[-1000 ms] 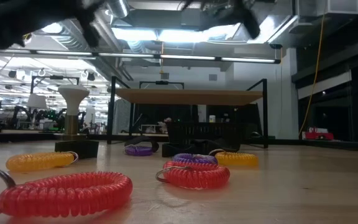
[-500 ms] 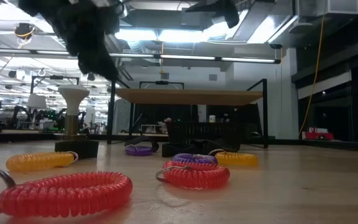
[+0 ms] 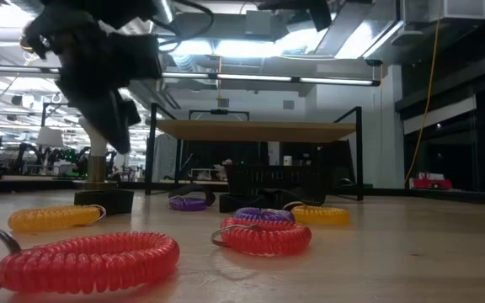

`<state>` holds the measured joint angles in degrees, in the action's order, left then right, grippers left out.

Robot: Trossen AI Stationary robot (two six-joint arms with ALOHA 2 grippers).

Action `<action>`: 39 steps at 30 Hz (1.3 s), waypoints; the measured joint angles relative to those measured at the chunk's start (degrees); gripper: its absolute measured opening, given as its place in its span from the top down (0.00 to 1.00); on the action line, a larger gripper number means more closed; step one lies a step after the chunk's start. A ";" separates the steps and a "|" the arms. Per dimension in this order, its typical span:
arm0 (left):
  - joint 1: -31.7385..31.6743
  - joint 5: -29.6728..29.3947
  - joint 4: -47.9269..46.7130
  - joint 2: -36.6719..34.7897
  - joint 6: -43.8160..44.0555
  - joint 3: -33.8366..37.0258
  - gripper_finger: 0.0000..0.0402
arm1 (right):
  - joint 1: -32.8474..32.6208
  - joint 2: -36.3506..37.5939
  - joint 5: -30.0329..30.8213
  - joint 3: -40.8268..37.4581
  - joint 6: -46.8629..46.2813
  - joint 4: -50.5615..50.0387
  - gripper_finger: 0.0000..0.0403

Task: Pick & Place Office Desk Supplies
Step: Put the black rubber band into the yellow basket

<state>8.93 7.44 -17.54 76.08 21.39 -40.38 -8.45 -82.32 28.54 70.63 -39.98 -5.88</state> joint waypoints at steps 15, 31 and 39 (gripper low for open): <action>3.87 -1.33 9.85 9.91 13.66 0.00 0.68 | 2.88 -0.04 -9.68 0.00 5.77 -5.24 0.47; 4.11 -3.37 5.11 12.22 14.01 0.02 0.68 | 3.63 -0.04 -10.18 0.00 8.30 -6.03 0.47; 4.11 -3.43 5.83 13.56 13.40 -0.11 0.71 | 3.65 -0.04 -10.12 0.00 8.06 -6.19 0.47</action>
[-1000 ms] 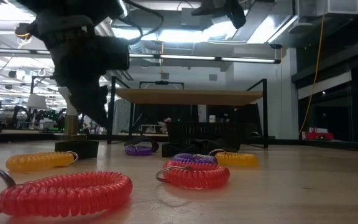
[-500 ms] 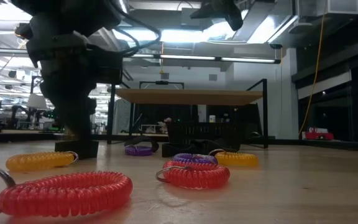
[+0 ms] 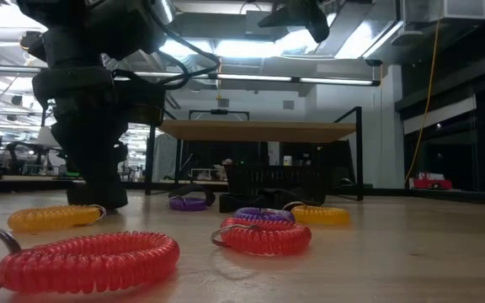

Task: Pick & Place Office Desk Supplies
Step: Put the black rubber band into the yellow basket

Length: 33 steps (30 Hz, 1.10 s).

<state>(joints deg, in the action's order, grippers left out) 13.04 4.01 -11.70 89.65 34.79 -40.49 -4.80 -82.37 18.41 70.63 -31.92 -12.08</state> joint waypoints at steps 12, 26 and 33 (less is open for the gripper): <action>-0.72 7.72 1.42 -2.93 2.42 0.26 0.99 | 1.41 0.00 0.20 0.00 0.00 0.00 0.47; -0.81 -8.43 6.76 -30.56 8.59 0.15 0.99 | 1.25 0.49 4.13 0.00 -0.40 10.38 0.47; 4.83 -14.64 -4.77 -41.04 10.31 0.11 0.99 | -2.85 13.32 -4.04 -1.89 11.54 12.59 0.47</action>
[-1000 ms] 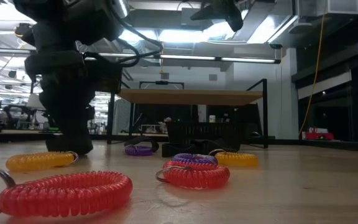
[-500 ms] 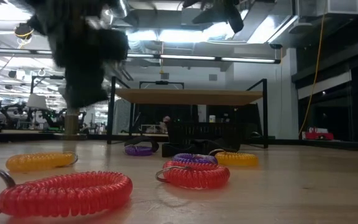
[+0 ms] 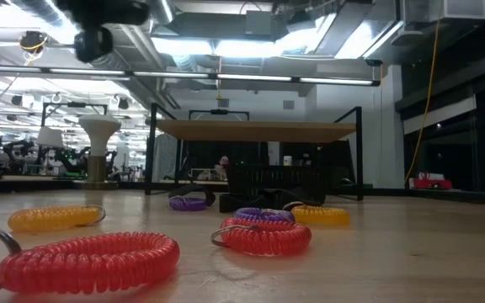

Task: Pick & Place Office Desk Supplies
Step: Put the black rubber band into the yellow basket

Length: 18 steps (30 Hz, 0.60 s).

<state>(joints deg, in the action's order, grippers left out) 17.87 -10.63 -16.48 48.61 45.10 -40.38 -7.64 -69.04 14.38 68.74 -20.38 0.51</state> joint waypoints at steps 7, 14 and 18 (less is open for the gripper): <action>7.16 0.64 -8.66 -3.18 3.51 0.07 0.99 | -3.63 20.24 12.13 -16.88 -4.58 1.70 0.47; 16.67 3.18 -11.90 -3.38 12.24 2.90 0.99 | -7.54 29.03 16.50 -29.85 -9.61 9.62 0.47; 24.24 -0.95 -6.73 -3.40 19.57 6.67 0.99 | -9.09 30.08 17.35 -34.13 -8.27 14.66 0.47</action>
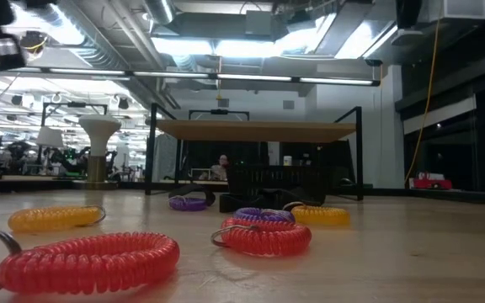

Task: Pick & Place Office Desk Supplies
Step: Put the black rubber band into the yellow basket

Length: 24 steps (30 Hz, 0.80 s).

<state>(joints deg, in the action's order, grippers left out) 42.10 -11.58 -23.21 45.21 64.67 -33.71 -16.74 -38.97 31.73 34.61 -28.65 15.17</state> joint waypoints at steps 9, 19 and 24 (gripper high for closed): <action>11.45 -8.26 5.44 2.18 12.27 5.80 1.00 | -2.81 3.77 7.52 -6.12 -1.20 3.52 0.47; 17.28 -12.43 8.71 2.60 17.19 8.35 1.00 | -4.48 3.91 -0.87 -6.53 -8.37 -1.71 0.47; 17.99 -8.31 6.50 3.51 16.71 8.35 1.00 | -4.52 1.12 -13.76 -6.58 3.31 3.57 0.47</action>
<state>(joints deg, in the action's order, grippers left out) 60.10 -19.89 -16.72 48.72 81.38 -25.36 -21.26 -37.85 17.98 28.03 -25.33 18.75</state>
